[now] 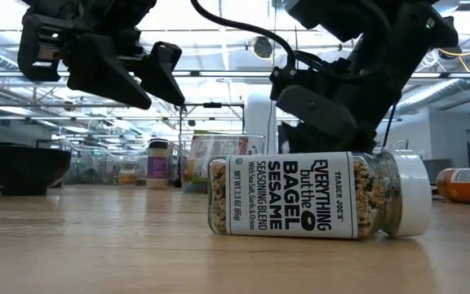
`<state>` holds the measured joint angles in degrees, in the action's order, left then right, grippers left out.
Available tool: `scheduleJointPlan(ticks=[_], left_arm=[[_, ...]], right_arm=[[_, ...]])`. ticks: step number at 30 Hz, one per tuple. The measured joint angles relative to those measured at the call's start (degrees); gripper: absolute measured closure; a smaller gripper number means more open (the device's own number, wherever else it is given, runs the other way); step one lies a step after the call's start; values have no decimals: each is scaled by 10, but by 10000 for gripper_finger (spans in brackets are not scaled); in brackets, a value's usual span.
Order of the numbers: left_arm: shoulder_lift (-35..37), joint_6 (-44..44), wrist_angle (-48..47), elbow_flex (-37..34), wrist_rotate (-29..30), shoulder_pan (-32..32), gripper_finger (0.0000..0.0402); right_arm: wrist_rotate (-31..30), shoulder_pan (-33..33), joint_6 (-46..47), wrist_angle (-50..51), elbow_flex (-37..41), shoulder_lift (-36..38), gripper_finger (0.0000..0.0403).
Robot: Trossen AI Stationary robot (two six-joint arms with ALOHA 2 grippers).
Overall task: Pick & Place Food Item
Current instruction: Put the green seasoning bottle into the left transparent bin
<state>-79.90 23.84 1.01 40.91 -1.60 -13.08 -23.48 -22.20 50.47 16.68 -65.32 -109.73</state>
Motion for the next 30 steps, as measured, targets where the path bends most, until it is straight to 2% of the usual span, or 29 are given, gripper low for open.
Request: scheduleJointPlan(ticks=[10, 16, 21, 26, 30], left_arm=[[0, -35, 2, 0, 1, 0, 151], [0, -81, 34, 0, 1, 0, 151], [0, -80, 62, 0, 0, 4, 151], [0, -102, 109, 0, 1, 24, 151], [0, -131, 137, 0, 1, 47, 151]], right_arm=[[6, 0, -19, 28, -1, 1, 205], [-17, 8, -109, 16, 3, 26, 214], [-77, 25, -214, -59, 1, 60, 214], [-79, 37, -330, -155, 1, 69, 214], [-80, 39, -379, -193, 1, 69, 214]])
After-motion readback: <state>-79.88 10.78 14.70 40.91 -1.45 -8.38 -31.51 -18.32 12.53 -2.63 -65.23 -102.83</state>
